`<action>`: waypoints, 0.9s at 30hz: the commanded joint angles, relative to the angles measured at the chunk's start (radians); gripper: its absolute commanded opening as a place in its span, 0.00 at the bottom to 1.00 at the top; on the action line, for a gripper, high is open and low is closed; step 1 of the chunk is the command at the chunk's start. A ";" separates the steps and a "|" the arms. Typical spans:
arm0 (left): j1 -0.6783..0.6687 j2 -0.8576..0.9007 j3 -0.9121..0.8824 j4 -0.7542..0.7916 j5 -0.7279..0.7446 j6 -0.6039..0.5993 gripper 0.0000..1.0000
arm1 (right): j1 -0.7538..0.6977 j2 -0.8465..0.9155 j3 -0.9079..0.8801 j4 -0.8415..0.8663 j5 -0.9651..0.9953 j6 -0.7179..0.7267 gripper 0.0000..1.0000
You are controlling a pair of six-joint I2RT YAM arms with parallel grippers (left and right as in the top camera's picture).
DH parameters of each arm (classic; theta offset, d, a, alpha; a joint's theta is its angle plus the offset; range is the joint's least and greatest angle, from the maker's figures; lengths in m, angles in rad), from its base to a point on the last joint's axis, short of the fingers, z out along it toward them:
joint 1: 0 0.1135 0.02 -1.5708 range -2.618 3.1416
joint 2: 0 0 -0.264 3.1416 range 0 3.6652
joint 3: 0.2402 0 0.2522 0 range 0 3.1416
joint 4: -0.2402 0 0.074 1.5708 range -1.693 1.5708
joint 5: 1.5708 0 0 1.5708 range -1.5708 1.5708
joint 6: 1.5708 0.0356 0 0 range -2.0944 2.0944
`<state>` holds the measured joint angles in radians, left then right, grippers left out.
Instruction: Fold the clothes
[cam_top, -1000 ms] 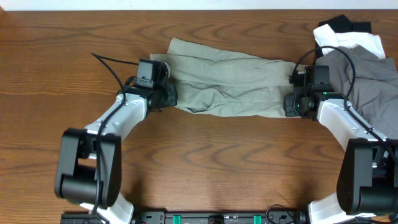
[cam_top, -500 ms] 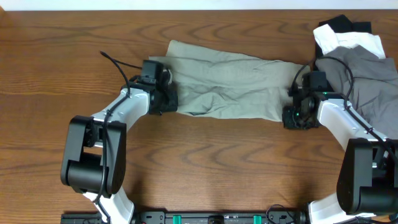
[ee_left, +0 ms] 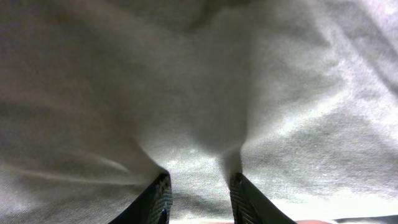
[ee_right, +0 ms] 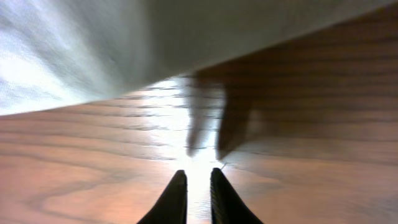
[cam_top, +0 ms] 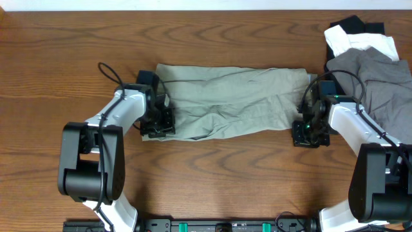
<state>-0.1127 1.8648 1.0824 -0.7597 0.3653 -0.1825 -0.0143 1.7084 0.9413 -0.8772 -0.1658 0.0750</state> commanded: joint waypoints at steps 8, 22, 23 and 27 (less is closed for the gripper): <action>0.051 0.067 -0.055 -0.002 -0.085 0.002 0.34 | 0.016 -0.161 0.114 0.025 -0.185 -0.014 0.16; 0.051 0.067 -0.055 0.009 -0.085 0.002 0.35 | 0.035 0.011 0.110 0.333 -0.113 -0.009 0.13; 0.051 0.067 -0.055 0.009 -0.085 0.002 0.35 | 0.035 0.034 0.110 0.350 -0.108 -0.010 0.12; 0.051 0.067 -0.055 0.009 -0.085 0.002 0.35 | 0.034 0.152 0.110 0.436 -0.092 -0.013 0.10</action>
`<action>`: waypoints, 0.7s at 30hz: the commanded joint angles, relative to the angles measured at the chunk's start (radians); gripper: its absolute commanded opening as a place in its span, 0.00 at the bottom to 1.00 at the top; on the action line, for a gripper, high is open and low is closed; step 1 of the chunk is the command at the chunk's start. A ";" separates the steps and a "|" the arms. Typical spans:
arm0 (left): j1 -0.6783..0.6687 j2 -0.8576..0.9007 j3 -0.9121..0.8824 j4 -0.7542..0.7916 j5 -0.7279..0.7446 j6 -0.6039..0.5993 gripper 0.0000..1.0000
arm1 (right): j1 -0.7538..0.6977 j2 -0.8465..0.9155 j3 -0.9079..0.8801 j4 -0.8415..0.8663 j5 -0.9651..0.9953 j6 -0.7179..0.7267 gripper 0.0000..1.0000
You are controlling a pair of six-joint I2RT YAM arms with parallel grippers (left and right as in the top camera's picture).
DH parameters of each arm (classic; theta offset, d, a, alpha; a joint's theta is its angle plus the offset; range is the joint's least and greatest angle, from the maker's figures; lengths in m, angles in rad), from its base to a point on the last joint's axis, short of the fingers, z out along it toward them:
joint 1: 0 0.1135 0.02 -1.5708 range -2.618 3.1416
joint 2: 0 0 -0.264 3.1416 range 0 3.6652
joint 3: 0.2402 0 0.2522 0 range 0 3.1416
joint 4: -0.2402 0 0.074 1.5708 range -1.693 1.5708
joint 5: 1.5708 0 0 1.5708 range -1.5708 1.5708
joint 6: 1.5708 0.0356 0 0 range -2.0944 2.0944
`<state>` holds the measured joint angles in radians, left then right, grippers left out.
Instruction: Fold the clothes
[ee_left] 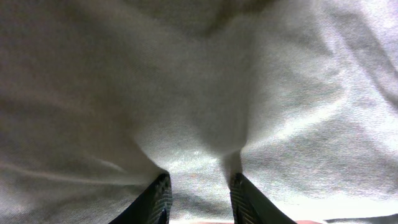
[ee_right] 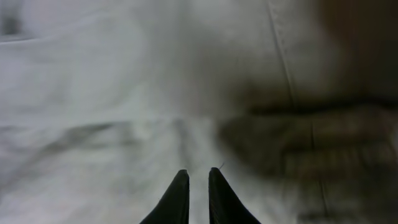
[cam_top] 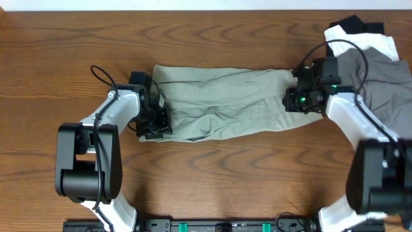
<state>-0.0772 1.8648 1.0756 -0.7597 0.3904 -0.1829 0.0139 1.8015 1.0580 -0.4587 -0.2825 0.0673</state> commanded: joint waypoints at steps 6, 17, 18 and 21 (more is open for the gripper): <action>0.015 0.067 -0.048 0.007 -0.110 0.002 0.35 | 0.006 0.140 -0.007 -0.051 0.026 -0.005 0.10; 0.015 0.067 -0.048 -0.068 -0.110 0.002 0.36 | 0.006 0.148 -0.026 -0.344 0.079 -0.004 0.10; 0.015 0.067 -0.048 -0.070 -0.110 0.002 0.36 | 0.006 0.148 -0.027 -0.356 0.080 -0.004 0.10; 0.015 0.067 -0.048 -0.065 -0.110 0.002 0.35 | 0.006 0.147 -0.027 -0.373 0.080 0.015 0.07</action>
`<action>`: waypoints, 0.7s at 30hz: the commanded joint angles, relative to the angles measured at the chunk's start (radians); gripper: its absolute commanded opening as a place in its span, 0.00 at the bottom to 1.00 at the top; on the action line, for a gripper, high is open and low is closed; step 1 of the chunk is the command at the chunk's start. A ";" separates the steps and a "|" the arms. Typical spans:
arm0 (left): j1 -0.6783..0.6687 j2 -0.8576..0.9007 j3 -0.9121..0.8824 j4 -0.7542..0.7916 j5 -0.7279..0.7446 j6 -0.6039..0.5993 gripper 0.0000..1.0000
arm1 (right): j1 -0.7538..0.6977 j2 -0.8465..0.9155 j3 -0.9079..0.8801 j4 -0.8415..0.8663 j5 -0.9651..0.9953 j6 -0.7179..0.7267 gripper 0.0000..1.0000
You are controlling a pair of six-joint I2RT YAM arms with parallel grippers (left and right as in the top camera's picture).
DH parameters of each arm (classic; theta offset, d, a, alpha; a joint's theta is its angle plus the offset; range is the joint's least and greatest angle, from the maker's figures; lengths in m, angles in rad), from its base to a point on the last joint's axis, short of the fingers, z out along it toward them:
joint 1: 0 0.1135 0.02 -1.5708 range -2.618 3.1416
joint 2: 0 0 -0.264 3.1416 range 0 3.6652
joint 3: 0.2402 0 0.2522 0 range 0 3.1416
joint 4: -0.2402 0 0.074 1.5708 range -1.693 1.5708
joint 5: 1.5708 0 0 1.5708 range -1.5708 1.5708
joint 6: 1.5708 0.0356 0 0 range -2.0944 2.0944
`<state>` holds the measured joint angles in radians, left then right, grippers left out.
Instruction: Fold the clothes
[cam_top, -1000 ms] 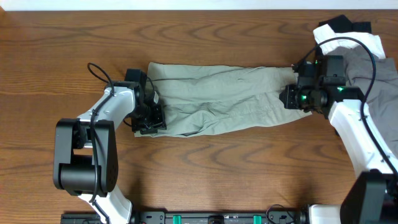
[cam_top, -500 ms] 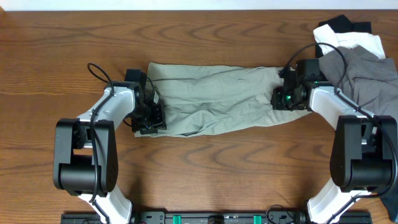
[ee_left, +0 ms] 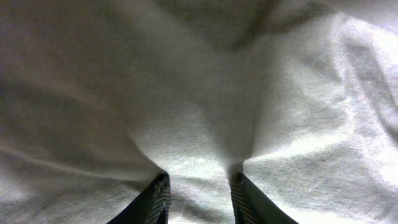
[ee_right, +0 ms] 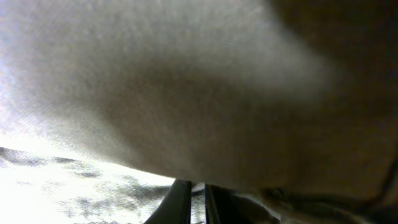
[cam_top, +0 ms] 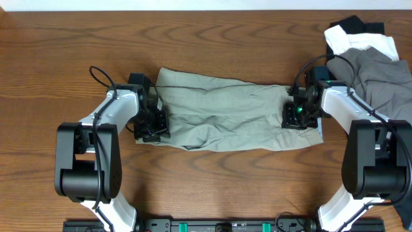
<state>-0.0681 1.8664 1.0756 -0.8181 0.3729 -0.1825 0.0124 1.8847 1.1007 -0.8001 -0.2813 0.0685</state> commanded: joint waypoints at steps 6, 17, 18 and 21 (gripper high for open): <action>0.006 0.065 -0.048 0.016 -0.093 0.002 0.36 | 0.009 -0.039 -0.045 -0.050 0.071 0.021 0.07; 0.006 0.065 -0.048 0.026 -0.092 0.001 0.36 | 0.142 -0.364 -0.006 0.084 0.023 -0.380 0.18; 0.006 0.065 -0.048 0.026 -0.092 0.000 0.36 | 0.170 -0.363 -0.006 0.085 0.012 -0.437 0.19; 0.006 0.065 -0.048 0.027 -0.092 -0.002 0.36 | 0.252 -0.344 -0.006 0.085 0.008 -0.560 0.23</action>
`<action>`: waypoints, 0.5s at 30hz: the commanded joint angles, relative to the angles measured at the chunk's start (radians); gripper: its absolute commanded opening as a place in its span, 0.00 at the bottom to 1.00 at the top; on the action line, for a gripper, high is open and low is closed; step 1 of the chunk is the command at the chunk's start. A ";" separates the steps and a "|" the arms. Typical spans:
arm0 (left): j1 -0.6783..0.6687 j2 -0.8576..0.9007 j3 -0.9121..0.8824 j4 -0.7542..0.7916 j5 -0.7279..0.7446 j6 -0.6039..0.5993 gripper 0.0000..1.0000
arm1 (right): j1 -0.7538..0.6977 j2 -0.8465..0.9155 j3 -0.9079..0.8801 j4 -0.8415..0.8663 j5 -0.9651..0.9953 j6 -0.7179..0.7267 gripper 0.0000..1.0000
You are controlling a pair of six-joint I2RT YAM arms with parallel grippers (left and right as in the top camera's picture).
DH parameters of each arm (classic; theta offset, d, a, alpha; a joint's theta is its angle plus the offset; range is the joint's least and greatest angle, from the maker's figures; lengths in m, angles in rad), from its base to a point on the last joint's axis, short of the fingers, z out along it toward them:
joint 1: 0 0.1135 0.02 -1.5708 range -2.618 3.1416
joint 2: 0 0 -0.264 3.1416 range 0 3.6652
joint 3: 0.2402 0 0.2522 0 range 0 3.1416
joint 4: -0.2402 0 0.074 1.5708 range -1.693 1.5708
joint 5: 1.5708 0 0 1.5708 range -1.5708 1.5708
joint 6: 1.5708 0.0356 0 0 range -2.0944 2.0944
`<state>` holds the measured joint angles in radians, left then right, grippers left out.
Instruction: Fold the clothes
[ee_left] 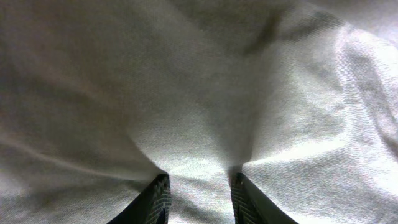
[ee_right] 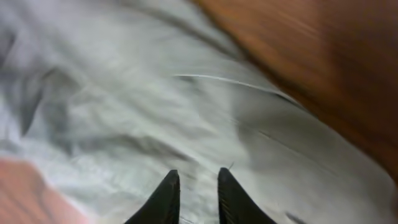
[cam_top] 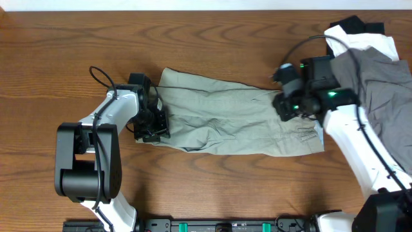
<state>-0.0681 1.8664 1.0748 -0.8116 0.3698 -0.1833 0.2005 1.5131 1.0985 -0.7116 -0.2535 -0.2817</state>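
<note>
A grey-green garment (cam_top: 238,122) lies stretched across the middle of the table, its right end slanting toward the front. My left gripper (cam_top: 152,125) is at its left end, shut on a pinch of the cloth (ee_left: 199,93), which bunches between the fingers (ee_left: 160,194). My right gripper (cam_top: 284,106) hangs above the garment's right part. In the right wrist view, which is blurred, that gripper (ee_right: 196,173) stands open with nothing between the fingers and the cloth (ee_right: 155,112) below.
A pile of other clothes (cam_top: 376,71), dark grey with white (cam_top: 360,40) and black pieces, sits at the back right corner, close behind the right arm. Bare wooden table (cam_top: 206,38) shows behind and in front of the garment.
My right gripper was low at the garment's right end with its jaws together and cloth over them. Now it is open and higher above the cloth. The left gripper keeps its hold.
My right gripper was shut on the bare table beside the garment's front right corner, then over its back right corner, then low at the right end, which had come toward the front. Now it is open above the flat cloth. The left gripper held the left end throughout.
</note>
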 commanded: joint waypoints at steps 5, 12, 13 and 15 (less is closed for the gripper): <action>0.006 0.065 -0.048 0.028 -0.089 -0.002 0.35 | 0.185 0.091 -0.004 0.024 0.021 -0.371 0.40; 0.006 0.065 -0.048 0.028 -0.089 -0.001 0.36 | 0.241 0.229 -0.004 0.089 0.093 -0.415 0.45; 0.006 0.065 -0.048 0.028 -0.089 -0.001 0.36 | 0.241 0.247 -0.004 0.093 0.098 -0.433 0.46; 0.006 0.065 -0.048 0.028 -0.089 -0.001 0.36 | 0.243 0.282 -0.004 0.107 0.122 -0.446 0.48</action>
<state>-0.0681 1.8664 1.0744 -0.8104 0.3698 -0.1841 0.4316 1.7550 1.0981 -0.6155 -0.1738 -0.6590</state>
